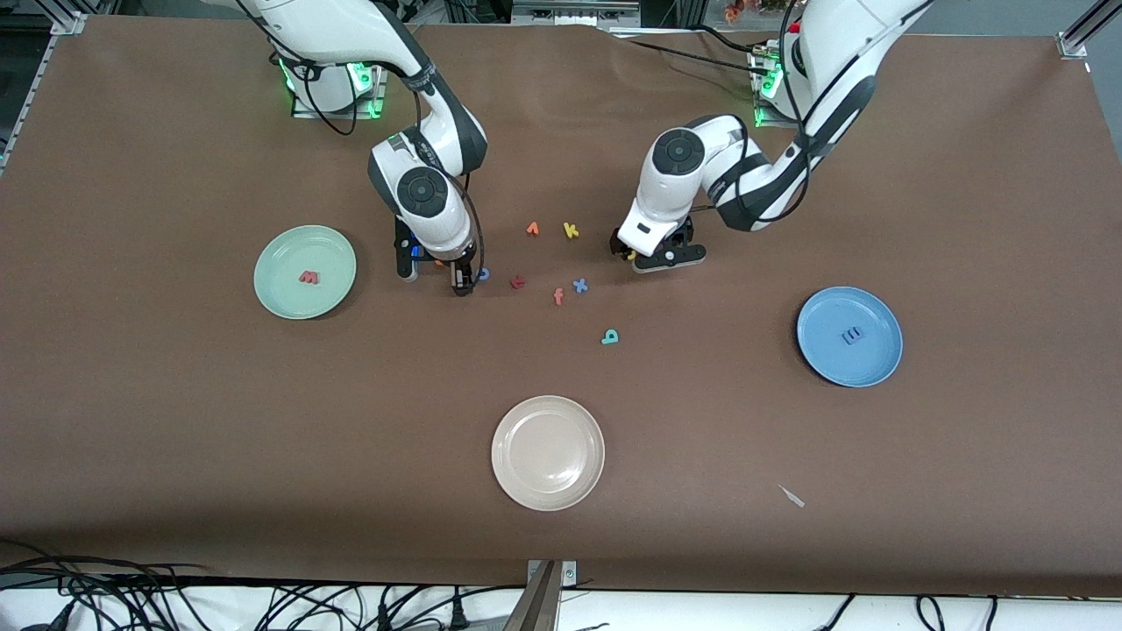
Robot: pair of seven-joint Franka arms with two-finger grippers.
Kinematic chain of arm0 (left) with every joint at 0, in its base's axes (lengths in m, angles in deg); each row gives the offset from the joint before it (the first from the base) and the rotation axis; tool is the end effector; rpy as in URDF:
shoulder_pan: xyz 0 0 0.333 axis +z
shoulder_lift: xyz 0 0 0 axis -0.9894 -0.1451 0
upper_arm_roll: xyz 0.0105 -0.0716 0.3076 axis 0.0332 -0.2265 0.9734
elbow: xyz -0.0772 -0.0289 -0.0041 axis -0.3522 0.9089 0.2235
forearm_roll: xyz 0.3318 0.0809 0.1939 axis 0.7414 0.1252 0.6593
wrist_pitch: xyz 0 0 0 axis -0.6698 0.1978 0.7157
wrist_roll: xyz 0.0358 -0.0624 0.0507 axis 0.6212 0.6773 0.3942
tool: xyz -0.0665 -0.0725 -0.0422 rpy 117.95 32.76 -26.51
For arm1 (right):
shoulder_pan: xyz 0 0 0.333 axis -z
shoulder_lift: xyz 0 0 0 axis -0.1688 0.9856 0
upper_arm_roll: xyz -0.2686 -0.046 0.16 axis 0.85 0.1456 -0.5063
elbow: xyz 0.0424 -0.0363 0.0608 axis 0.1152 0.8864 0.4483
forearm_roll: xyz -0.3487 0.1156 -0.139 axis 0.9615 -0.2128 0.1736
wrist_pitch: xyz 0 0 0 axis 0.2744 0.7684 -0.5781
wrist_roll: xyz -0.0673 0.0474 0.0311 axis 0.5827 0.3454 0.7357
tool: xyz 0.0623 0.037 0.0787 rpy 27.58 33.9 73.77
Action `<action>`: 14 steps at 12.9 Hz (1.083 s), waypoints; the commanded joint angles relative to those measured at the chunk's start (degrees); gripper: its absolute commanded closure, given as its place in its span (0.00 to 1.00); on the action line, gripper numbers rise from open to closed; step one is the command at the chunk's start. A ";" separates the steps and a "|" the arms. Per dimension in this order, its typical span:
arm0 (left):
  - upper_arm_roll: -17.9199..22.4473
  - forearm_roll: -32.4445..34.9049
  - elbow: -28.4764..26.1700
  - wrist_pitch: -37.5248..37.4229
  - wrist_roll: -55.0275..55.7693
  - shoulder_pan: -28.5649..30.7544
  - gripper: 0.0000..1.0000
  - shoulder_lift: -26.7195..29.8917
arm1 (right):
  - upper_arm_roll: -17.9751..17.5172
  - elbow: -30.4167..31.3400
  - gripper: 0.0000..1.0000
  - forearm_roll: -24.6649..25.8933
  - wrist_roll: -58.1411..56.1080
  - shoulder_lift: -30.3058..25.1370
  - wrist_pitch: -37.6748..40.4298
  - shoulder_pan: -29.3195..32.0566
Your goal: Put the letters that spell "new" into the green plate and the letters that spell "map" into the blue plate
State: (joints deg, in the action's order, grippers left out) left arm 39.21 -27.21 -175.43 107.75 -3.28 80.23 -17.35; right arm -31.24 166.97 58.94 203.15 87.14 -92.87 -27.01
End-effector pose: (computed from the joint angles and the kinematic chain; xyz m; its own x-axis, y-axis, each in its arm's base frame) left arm 0.4142 -0.3615 0.1870 0.9753 0.2119 -0.0628 0.2122 -0.9772 -0.0025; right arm 0.4572 0.3391 0.1764 0.1205 -0.9927 -0.0022 -0.9897 -0.1203 0.0774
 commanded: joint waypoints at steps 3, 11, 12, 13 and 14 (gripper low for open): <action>0.22 1.63 6.33 -5.50 1.83 -1.55 0.06 -4.83 | 0.62 -0.77 0.28 0.66 0.50 0.49 -0.06 -0.44; 0.13 1.45 7.40 -6.93 5.26 -3.84 0.26 -5.80 | 1.67 -0.86 0.61 1.45 0.41 0.57 -0.15 -0.27; 0.13 1.45 7.40 -7.02 5.26 -3.93 0.32 -5.80 | 1.67 -0.86 0.67 1.89 0.41 0.57 -0.15 -0.27; 0.13 1.45 7.40 -6.93 5.35 -4.19 0.34 -5.80 | 1.67 -1.03 0.71 1.89 0.32 0.57 -0.15 -0.27; 0.13 1.45 7.40 -7.02 5.44 -4.19 0.35 -5.80 | 1.67 -1.21 0.76 1.89 -0.11 0.49 -0.06 -0.18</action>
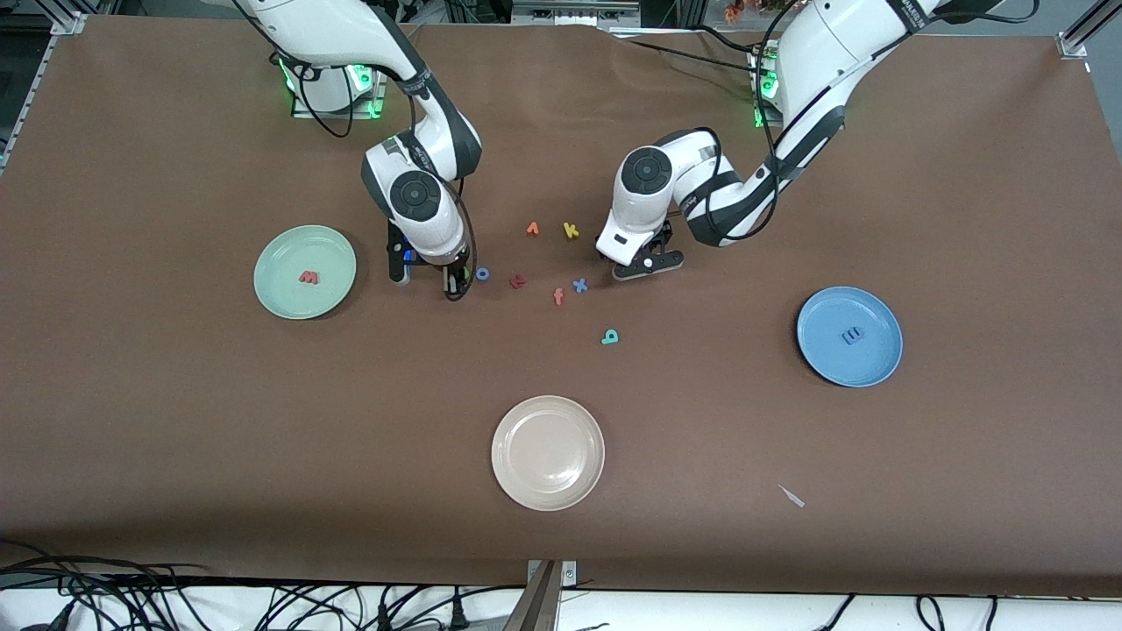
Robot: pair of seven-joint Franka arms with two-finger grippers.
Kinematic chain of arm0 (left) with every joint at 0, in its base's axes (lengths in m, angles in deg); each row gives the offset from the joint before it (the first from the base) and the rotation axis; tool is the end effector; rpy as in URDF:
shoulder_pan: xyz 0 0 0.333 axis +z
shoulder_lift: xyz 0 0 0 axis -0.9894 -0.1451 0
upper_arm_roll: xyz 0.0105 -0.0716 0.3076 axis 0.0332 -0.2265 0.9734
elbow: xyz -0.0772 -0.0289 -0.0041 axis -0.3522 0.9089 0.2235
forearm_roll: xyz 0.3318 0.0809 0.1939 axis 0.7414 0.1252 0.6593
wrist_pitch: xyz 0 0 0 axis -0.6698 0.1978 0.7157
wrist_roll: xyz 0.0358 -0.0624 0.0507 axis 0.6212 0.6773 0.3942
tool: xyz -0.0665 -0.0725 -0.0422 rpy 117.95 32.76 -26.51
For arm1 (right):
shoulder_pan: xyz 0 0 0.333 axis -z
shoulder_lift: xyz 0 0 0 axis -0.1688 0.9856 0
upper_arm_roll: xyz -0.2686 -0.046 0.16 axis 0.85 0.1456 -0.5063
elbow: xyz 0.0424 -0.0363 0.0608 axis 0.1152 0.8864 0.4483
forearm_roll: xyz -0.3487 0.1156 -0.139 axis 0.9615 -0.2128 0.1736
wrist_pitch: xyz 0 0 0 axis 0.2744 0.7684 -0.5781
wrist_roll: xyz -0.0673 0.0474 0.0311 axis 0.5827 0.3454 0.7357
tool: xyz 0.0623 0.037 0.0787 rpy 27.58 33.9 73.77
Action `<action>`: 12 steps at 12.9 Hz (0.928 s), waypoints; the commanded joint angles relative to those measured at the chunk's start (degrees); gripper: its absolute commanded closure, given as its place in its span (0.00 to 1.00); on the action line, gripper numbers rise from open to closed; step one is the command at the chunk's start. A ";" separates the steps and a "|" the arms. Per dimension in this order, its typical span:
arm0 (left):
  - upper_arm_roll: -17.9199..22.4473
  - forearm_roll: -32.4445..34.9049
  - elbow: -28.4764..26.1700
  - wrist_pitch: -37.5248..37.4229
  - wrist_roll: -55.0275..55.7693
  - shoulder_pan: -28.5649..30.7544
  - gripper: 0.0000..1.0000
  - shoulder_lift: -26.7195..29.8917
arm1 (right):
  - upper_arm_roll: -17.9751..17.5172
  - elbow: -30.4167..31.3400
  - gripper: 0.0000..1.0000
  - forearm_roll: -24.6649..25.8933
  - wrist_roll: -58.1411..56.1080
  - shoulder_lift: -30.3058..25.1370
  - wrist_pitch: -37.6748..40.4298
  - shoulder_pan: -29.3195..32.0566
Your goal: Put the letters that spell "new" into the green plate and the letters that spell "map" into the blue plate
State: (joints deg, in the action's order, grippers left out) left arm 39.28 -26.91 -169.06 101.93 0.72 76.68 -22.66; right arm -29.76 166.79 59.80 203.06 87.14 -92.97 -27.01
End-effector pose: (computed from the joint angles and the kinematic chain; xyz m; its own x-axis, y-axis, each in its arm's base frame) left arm 0.4148 -0.3930 0.1736 0.9626 0.2487 -0.1076 0.2442 -0.9683 -0.0530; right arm 0.4670 0.3280 0.1777 0.1119 -0.9936 0.0126 -0.9918 -0.1109 0.0634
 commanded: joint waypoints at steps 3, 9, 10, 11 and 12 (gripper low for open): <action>0.07 1.06 0.94 -1.19 2.76 -0.83 0.42 -0.58 | 0.20 -1.47 0.80 1.03 -0.28 0.57 0.12 -0.19; 0.07 1.06 0.94 -1.10 5.48 -1.18 0.71 -1.11 | 4.05 -2.53 0.79 1.03 -9.91 -5.83 9.58 -0.01; 0.07 1.05 0.94 -1.10 5.48 -1.18 0.78 -1.11 | 5.89 -2.44 0.79 1.03 -13.87 -7.15 11.70 -0.01; 0.07 1.14 0.94 -1.10 5.48 -1.09 0.84 -1.11 | 7.21 -1.92 0.79 1.03 -18.26 -8.82 13.64 -0.01; 0.07 1.14 1.03 -1.10 5.31 -1.01 0.88 -1.11 | 8.71 -1.56 0.79 1.03 -22.56 -9.96 14.70 -0.01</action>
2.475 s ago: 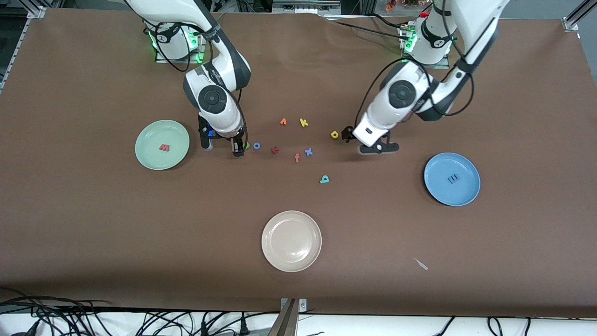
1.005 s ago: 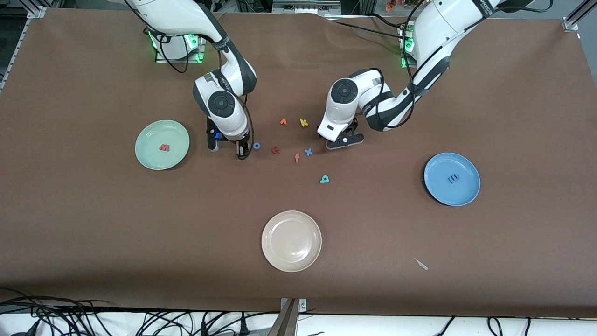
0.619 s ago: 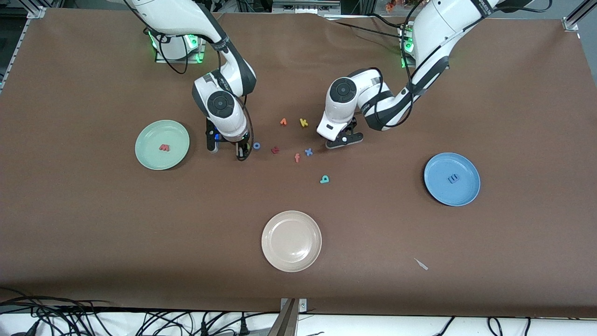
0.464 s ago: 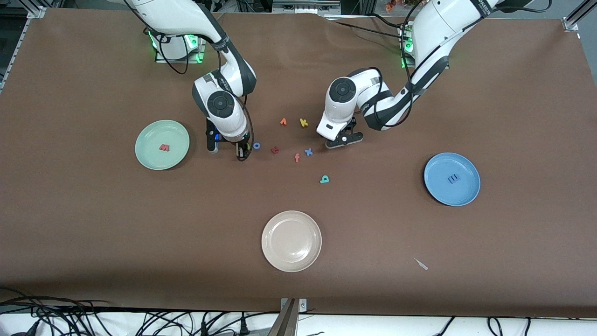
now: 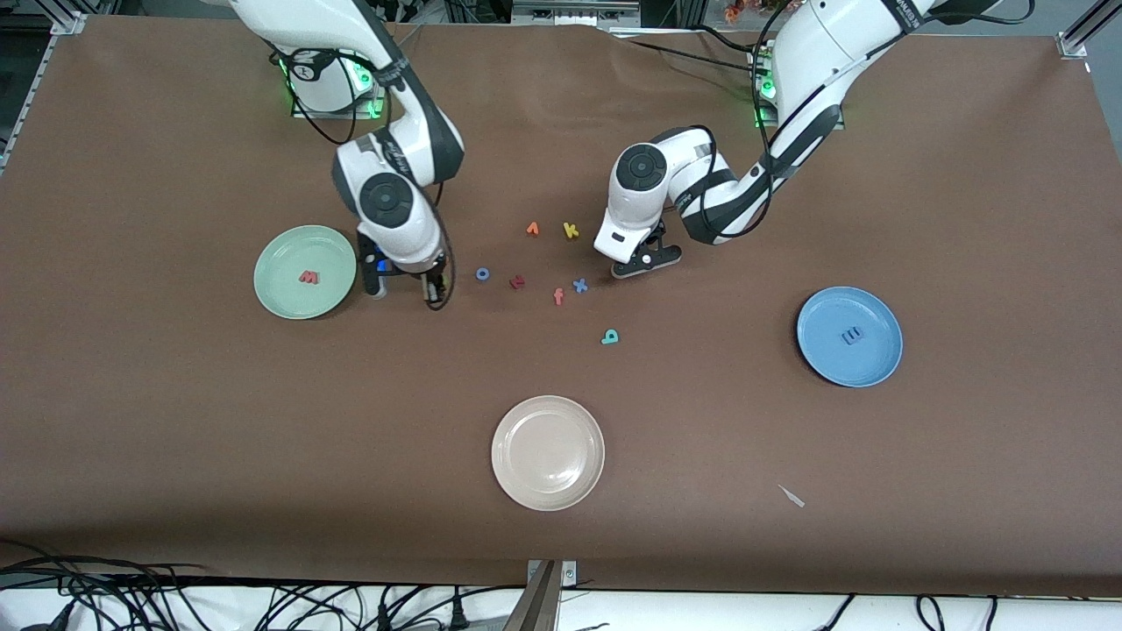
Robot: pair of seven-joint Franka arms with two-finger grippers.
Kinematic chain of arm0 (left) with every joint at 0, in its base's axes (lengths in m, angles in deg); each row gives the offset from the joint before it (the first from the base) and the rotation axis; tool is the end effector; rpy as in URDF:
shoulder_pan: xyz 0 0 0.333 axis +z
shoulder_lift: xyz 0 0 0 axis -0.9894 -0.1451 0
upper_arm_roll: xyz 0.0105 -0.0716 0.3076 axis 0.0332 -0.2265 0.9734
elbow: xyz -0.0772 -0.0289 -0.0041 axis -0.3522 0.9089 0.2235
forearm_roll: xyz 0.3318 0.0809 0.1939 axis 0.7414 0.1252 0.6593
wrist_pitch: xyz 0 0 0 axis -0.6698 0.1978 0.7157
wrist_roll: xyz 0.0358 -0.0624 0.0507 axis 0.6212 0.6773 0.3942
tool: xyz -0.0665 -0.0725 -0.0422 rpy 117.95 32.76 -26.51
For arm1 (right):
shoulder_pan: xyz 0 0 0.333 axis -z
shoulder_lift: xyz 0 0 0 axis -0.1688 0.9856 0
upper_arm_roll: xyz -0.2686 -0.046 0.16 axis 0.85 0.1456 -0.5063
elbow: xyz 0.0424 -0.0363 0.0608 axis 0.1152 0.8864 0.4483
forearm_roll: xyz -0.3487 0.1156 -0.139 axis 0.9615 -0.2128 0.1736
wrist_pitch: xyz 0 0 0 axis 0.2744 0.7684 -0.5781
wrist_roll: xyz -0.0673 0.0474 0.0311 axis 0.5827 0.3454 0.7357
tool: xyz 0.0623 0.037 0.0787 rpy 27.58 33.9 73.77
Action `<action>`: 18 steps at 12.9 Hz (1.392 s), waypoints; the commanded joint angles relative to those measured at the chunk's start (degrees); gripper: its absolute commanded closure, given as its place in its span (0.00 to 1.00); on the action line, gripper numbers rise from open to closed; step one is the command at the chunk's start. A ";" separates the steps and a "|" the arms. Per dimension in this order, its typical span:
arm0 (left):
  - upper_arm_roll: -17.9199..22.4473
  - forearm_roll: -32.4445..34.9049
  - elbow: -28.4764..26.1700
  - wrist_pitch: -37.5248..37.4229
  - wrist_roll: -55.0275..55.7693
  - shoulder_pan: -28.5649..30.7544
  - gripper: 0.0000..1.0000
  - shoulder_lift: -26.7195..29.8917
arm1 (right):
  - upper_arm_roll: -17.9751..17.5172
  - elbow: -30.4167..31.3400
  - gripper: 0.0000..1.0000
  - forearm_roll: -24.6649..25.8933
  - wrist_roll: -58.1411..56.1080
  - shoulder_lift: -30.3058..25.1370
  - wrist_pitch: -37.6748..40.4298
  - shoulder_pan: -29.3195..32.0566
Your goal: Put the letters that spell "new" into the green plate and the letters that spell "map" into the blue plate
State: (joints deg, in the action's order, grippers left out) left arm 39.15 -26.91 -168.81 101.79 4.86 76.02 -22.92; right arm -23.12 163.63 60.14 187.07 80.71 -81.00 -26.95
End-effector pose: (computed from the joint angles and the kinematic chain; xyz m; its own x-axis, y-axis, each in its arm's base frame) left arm 0.4104 -0.3991 0.1732 0.9459 0.3065 -0.1063 0.3015 -0.9515 -0.0603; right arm 0.5102 0.2789 0.2485 0.2865 -0.9574 0.0355 -0.9547 -0.2822 0.0944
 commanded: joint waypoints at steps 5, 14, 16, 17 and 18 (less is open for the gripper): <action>-0.15 0.79 3.74 -8.05 -2.94 1.41 0.98 0.21 | 14.53 11.33 0.79 0.16 -31.01 -9.95 3.01 -0.07; -1.12 -9.14 20.36 -37.42 -43.97 15.63 0.98 1.00 | 18.16 19.26 0.00 -0.63 -38.97 -9.43 -2.63 0.11; -1.12 -8.97 20.54 -37.97 -51.79 20.20 0.98 1.00 | 17.46 18.91 0.00 -0.72 -38.70 -10.66 -2.27 0.02; -1.03 -8.36 20.54 -37.97 -55.23 22.31 0.98 1.00 | 15.98 18.82 0.00 -0.72 -38.44 -11.01 -2.27 0.02; -0.68 -7.92 20.54 -37.97 -58.48 24.07 0.98 1.00 | 13.26 18.82 0.00 -0.72 -38.18 -10.93 -2.79 0.02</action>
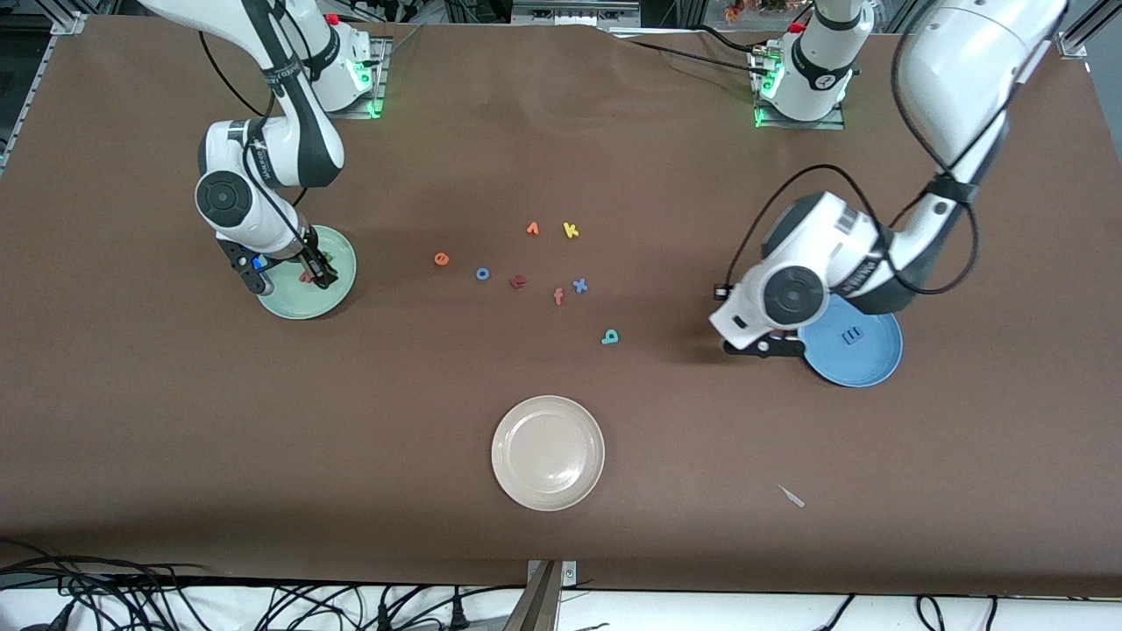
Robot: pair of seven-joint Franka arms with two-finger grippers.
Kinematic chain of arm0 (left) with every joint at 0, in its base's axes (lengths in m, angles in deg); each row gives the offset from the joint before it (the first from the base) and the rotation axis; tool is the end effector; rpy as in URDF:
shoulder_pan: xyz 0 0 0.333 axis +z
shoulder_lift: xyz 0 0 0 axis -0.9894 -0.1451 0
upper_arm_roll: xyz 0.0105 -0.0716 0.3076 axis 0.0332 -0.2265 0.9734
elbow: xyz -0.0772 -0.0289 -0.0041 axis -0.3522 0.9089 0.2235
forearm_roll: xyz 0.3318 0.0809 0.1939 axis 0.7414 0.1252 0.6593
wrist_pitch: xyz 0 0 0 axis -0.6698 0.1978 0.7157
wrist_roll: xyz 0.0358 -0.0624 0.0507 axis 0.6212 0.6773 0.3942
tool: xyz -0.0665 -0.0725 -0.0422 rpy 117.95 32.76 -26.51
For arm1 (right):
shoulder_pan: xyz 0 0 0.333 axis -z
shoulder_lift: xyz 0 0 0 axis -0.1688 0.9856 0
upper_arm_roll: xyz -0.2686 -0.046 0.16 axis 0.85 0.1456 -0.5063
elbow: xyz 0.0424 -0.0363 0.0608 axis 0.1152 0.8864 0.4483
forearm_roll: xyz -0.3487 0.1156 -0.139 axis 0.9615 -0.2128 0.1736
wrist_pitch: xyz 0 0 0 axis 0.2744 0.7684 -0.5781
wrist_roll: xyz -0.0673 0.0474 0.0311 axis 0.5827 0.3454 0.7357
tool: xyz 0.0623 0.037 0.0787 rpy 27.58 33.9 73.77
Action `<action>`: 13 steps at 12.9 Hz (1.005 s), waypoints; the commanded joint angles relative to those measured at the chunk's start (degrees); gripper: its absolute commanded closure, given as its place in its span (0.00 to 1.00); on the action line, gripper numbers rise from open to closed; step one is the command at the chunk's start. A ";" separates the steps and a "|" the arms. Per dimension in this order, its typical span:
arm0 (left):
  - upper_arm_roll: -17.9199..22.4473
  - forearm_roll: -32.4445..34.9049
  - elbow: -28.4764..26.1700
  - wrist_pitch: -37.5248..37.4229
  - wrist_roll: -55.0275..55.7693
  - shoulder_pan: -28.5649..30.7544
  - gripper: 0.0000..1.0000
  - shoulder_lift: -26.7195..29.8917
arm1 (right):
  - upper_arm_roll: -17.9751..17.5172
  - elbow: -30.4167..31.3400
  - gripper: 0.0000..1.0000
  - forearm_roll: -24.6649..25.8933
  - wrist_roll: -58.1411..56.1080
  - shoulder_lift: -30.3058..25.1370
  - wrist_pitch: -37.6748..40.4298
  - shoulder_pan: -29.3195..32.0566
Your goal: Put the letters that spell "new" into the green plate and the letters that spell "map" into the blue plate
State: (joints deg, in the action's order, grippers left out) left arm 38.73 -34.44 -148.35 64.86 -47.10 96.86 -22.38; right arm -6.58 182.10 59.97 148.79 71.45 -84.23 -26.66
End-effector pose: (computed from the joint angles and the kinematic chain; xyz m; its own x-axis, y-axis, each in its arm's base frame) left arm 0.5895 -0.1841 0.2649 0.9223 -0.0310 -0.3853 -0.0791 -0.9908 -0.1096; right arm 0.4749 0.0930 0.2285 0.6025 -0.7973 -0.0369 -0.7790 -0.5974 0.1905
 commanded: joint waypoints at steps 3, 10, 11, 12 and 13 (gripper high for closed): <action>0.09 1.55 0.09 -1.04 -15.50 8.86 0.98 0.11 | -9.96 -0.70 0.00 -0.55 0.10 -1.05 -3.42 -0.44; 4.75 7.27 -0.97 5.11 -28.95 11.68 0.27 -2.79 | -20.88 -0.61 0.03 -0.90 15.39 7.30 -20.39 -1.23; 4.66 6.75 -0.70 4.68 -30.19 11.86 0.00 -2.53 | -20.97 -0.61 0.04 -0.90 16.18 7.91 -20.48 -1.76; 4.49 5.88 -0.09 4.15 -29.85 11.77 0.00 -2.18 | -20.97 -0.61 0.04 -0.90 16.88 8.18 -20.57 -2.20; 4.23 4.04 0.00 3.97 -28.98 11.51 0.00 -2.00 | -20.97 -0.70 0.08 -0.90 16.97 8.79 -20.83 -2.29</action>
State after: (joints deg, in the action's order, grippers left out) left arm 43.77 -28.89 -148.73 69.42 -75.23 108.40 -25.46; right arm -27.64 181.65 59.58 164.66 79.78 -104.29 -28.35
